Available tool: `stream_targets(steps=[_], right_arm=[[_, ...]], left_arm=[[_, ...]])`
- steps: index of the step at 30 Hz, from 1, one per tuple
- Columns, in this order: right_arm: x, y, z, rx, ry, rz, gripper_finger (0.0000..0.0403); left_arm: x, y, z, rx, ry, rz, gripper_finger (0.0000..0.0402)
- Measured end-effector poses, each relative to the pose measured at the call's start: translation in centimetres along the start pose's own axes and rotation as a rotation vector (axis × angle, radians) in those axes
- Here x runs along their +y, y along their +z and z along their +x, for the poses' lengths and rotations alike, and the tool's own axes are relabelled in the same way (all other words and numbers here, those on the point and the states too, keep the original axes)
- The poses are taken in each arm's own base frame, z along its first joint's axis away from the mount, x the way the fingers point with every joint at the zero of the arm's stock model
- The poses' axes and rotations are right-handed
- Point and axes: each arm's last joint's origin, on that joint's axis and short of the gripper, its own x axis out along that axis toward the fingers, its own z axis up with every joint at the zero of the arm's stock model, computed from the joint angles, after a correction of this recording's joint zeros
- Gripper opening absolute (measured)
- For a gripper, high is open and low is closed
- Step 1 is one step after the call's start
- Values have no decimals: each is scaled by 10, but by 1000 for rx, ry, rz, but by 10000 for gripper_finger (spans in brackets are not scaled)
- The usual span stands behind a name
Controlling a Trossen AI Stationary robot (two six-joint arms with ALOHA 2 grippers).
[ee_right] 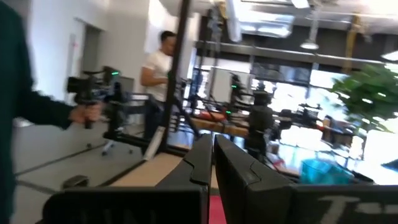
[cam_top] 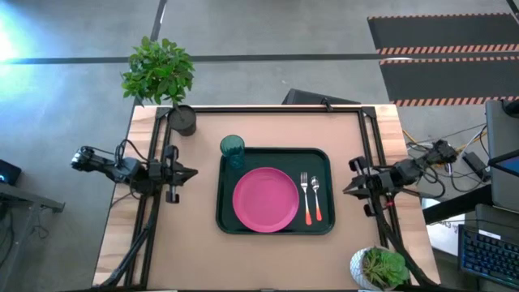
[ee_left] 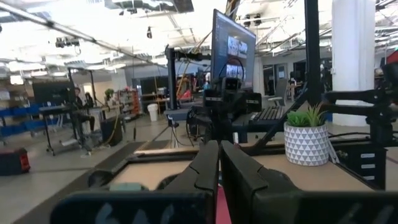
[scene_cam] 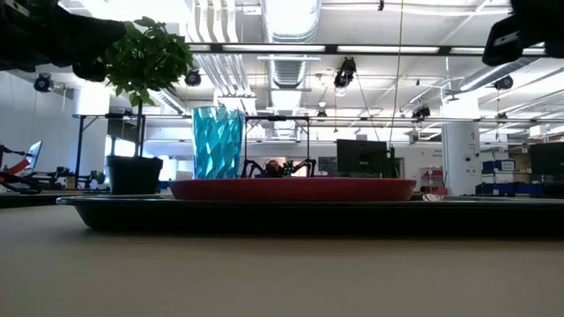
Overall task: Pick and place plate/cup/fork/spoon on tray
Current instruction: Move the green tray to the center of the table
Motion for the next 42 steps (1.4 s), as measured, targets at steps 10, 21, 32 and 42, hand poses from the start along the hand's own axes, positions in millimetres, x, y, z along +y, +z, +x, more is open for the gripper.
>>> stream_targets(steps=[10, 21, 32, 42], right_arm=[[-23, -5, -1, 19, -37, 19, 9], [-49, -11, -11, 83, -90, 73, 9], [-51, -18, -13, 155, -114, 47, 9], [-51, -28, -14, 256, -144, -1, 9]], left_arm=[[2, -6, 0, 57, 21, -35, 0], [4, -9, 1, 65, 50, -34, 0], [4, -9, 1, 65, 50, -34, 0], [3, -15, 2, 92, 72, -23, 0]])
